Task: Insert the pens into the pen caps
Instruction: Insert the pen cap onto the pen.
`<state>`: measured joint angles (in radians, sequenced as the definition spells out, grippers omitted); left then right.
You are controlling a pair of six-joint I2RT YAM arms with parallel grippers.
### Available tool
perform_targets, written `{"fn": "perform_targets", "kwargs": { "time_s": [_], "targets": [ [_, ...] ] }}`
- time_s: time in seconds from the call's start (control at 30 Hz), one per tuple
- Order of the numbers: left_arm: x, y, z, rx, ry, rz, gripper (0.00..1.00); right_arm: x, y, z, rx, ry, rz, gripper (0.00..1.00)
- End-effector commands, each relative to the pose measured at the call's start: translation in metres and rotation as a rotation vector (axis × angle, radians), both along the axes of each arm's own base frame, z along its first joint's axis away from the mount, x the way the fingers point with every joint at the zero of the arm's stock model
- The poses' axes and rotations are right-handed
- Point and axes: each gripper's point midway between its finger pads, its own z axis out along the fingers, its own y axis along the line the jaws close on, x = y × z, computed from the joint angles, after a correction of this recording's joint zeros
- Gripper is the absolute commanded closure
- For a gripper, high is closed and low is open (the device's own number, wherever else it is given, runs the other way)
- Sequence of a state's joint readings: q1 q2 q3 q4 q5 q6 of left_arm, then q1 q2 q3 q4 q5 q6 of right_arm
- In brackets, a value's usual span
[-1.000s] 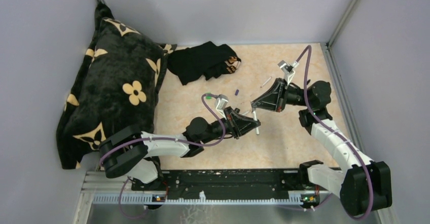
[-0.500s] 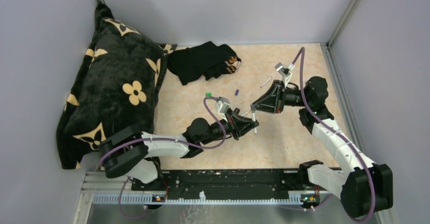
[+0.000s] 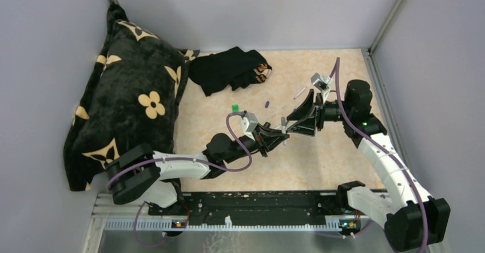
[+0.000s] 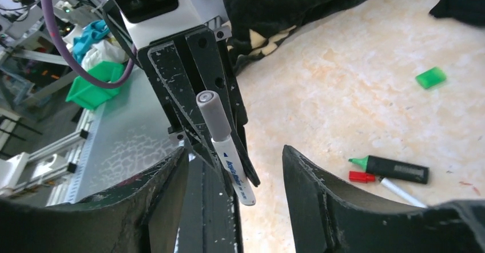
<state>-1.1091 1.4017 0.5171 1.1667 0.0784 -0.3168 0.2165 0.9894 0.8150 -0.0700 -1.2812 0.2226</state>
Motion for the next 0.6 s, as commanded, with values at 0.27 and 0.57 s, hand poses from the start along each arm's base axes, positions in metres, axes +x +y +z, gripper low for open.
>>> {"fn": "perform_targets", "kwargs": {
  "time_s": [0.27, 0.57],
  "targets": [
    [-0.002, 0.015, 0.027, -0.095, 0.031, 0.017, 1.00, -0.020, -0.016, -0.037, -0.091, -0.306, 0.066, 0.31],
    [0.010, -0.005, 0.050, -0.190, 0.061, 0.018, 1.00, -0.012, 0.002, -0.046, -0.077, -0.248, 0.071, 0.31]
  ]
}}
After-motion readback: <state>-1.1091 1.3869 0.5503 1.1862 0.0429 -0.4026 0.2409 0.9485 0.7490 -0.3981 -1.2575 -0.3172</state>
